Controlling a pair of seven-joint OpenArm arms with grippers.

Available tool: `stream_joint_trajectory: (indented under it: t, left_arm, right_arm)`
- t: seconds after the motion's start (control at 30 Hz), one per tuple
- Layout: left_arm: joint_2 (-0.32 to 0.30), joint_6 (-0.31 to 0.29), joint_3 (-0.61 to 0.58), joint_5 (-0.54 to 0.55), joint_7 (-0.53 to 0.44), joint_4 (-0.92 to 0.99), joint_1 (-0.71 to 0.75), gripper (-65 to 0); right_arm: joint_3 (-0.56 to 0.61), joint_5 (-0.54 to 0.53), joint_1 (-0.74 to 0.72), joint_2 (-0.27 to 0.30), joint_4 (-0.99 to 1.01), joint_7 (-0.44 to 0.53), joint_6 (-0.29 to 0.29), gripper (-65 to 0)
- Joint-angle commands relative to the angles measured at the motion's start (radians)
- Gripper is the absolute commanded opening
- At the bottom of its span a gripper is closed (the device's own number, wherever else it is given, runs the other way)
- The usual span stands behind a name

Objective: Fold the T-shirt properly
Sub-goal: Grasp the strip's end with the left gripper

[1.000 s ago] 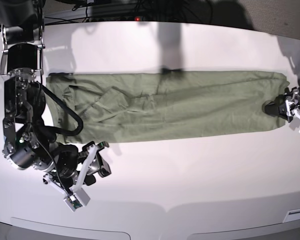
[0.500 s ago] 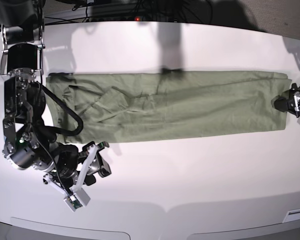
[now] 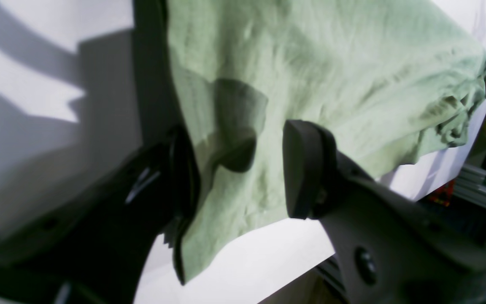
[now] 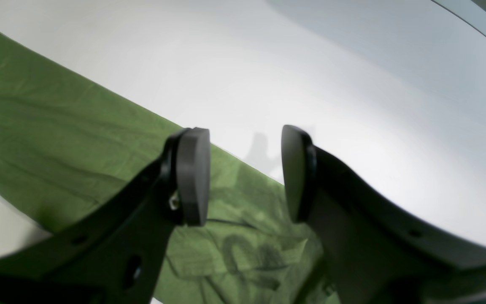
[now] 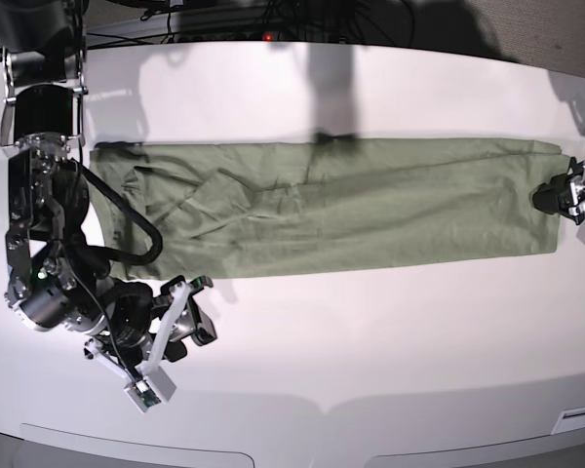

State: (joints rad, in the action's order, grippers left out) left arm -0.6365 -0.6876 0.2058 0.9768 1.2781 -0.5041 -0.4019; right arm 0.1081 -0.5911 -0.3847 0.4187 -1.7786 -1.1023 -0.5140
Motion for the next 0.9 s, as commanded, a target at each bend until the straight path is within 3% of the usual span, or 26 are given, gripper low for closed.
stream_joint_trajectory:
  t: [0.0,0.07,0.1,0.2,0.37,0.53,0.7,0.87]
  left_arm:
    - [-0.014,0.014,-0.004,-0.059,0.03,0.0,0.0,-34.2]
    - [-0.015,0.014,-0.004,-0.06,0.026,0.0,0.0,-35.0]
    - [-0.015,0.014,-0.004,-0.059,0.026,0.0,0.0,-38.5]
    - [-0.015,0.014,-0.004,-0.06,0.001,0.0,0.0,-65.0]
    - [-0.018,0.014,-0.002,-0.027,-0.105,-0.03,0.0,-65.0]
    - [-0.017,0.011,-0.002,0.026,-0.051,-0.174,0.001,-65.0]
    - [-0.009,0.011,-0.002,0.136,0.024,-0.288,0.003,-65.0]
    - [0.046,0.01,-0.002,0.203,0.062,-0.338,0.003,-65.0]
  right_arm:
    - [-0.005,-0.011,-0.028,0.011,-0.018,0.016,-0.003,-37.2]
    - [-0.005,-0.011,-0.028,0.011,-0.018,0.016,-0.003,-37.2]
    - [-0.005,-0.011,-0.028,0.011,-0.018,0.016,-0.003,-37.2]
    - [-0.005,-0.011,-0.028,0.011,-0.018,0.016,-0.003,-37.2]
    - [-0.005,-0.009,-0.028,0.011,-0.018,0.016,-0.003,-37.2]
    - [-0.005,0.068,-0.028,0.011,-0.017,0.017,-0.001,-37.2]
    - [-0.005,0.068,-0.028,0.01,-0.017,0.017,-0.001,-37.2]
    - [-0.005,0.068,-0.028,0.01,-0.016,0.017,-0.001,-37.2]
